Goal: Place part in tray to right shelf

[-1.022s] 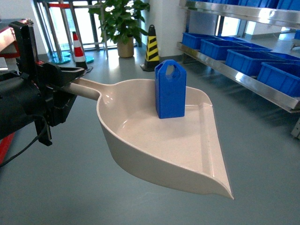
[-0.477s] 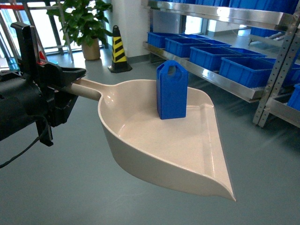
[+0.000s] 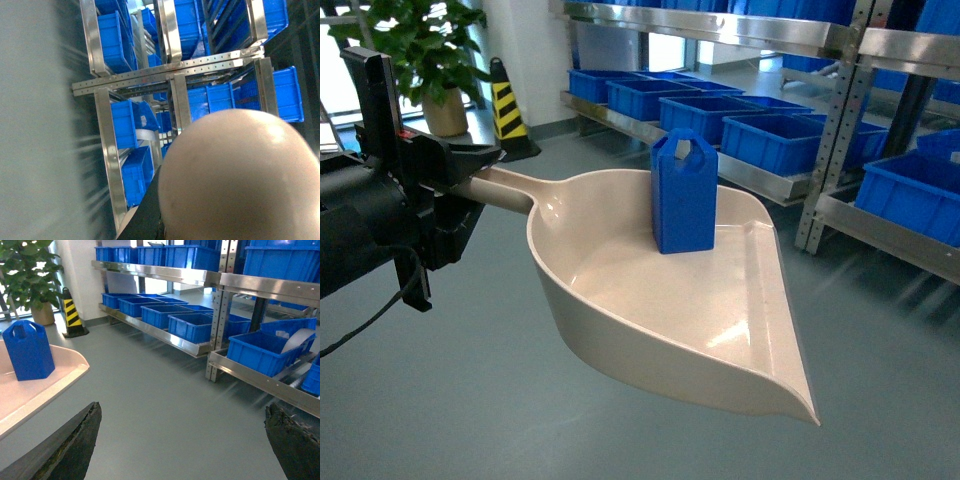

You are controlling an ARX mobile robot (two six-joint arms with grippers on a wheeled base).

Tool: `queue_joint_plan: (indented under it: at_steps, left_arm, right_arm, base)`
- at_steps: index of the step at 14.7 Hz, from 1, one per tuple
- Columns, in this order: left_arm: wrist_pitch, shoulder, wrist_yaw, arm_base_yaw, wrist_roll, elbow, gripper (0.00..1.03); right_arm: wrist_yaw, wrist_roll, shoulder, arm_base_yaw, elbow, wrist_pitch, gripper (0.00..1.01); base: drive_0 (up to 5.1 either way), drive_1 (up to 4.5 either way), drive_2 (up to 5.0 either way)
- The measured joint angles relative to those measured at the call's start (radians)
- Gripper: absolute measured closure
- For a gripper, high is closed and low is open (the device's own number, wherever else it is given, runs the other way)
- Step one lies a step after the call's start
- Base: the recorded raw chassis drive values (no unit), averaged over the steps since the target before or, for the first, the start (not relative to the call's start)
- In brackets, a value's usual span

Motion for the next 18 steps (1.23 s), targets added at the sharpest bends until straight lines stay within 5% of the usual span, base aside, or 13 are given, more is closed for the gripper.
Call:
queue_joint_plan:
  at_steps: [18]
  left_arm:
    - [0.000, 0.000, -0.001, 0.001, 0.000, 0.000, 0.87]
  right_arm:
    - [0.000, 0.000, 0.000, 0.000, 0.000, 0.000, 0.03]
  base:
    - [-1.6, -1.61, -1.6]
